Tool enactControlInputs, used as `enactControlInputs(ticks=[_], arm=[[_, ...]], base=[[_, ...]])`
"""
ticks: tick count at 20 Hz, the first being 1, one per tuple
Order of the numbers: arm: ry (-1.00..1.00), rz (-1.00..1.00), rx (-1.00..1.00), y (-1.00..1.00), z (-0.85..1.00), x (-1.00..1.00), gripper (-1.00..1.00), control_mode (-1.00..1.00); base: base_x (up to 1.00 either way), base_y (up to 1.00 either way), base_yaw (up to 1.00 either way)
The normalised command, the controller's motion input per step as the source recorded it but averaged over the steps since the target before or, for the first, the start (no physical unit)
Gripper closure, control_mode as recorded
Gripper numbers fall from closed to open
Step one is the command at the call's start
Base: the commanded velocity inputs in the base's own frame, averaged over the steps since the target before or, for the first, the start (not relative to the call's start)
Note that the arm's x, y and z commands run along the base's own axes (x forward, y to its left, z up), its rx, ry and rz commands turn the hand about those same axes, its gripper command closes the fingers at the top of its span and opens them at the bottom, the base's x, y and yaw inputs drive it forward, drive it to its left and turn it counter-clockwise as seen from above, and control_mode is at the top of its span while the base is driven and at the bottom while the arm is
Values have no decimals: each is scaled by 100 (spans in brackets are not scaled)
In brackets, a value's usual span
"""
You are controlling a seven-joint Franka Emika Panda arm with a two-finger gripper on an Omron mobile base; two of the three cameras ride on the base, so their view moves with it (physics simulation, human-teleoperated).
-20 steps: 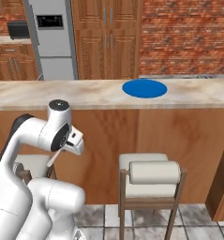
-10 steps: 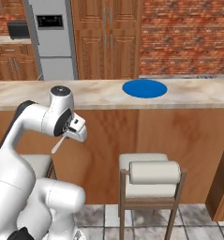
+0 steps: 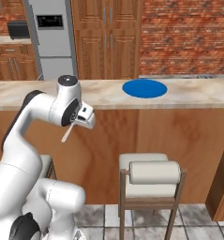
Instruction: Take the fork and place it on the left side of the plate. Then take the spoon and place it on the right side of the plate. Make sure they're directly next to the plate.
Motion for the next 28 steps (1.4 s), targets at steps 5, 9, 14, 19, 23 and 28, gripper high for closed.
enactControlInputs(ticks=[5, 9, 14, 19, 23, 28], arm=[[-15, 1, -5, -20, 45, 15, 100, -100], [-5, 0, 0, -25, 50, 3, 100, -100], [-1, 0, 0, -30, 58, 3, 100, -100], [-3, 0, 0, -24, 47, 7, 100, -100], [-3, 0, -4, -23, 32, 31, 100, -100], [0, 0, -13, -10, 5, 46, 100, -100]], base=[[0, 0, 0], [0, 0, 0], [0, 0, 0], [0, 0, 0], [0, 0, 0], [0, 0, 0]])
